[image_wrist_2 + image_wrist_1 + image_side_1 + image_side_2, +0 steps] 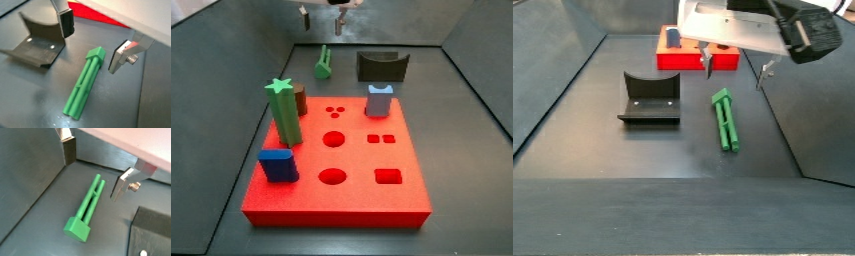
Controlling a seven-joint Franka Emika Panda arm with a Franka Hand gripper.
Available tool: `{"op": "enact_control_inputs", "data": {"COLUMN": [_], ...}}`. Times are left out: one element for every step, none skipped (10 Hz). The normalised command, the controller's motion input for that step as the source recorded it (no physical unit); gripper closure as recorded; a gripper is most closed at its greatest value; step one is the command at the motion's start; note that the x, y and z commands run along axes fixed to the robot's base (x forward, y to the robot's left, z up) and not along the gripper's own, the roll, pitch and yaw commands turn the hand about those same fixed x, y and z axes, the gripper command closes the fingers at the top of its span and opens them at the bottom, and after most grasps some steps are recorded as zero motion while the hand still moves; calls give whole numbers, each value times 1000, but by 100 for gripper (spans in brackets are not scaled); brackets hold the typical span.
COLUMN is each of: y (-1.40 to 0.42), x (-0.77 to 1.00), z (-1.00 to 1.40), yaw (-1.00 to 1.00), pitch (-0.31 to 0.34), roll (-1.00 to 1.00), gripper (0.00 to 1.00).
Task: Pick up the 3 prong object. Move up. Rotate the 3 prong object. Place the 3 prong object on the fixture. Regrasp the 3 prong object. Move to above the board. Insert the 3 prong object.
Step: Rotate the 3 prong object.
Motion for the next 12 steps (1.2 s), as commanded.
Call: {"op": "enact_control_inputs", "data": {"y": [2,2,2,2,2,2,0,1,2,4,6,7], "x": [37,37,37,37,36,35,0,5,15,18,24,33], "z": [-32,-32,-32,-33,-33,-34,-1000,-1000,-1000,-1000,-1000,-1000], "yaw": [1000,1000,919,662,363,268,0,-30,-31,-28,-24,-19], "pitch": [-21,-25,-32,-31,-31,-30,0,-7,-23,-25,-26,-25], "roll": [5,6,8,8,8,7,0,1,2,0,-2,-5], "gripper": [0,0,0,0,0,0,0,0,0,0,0,0]}}
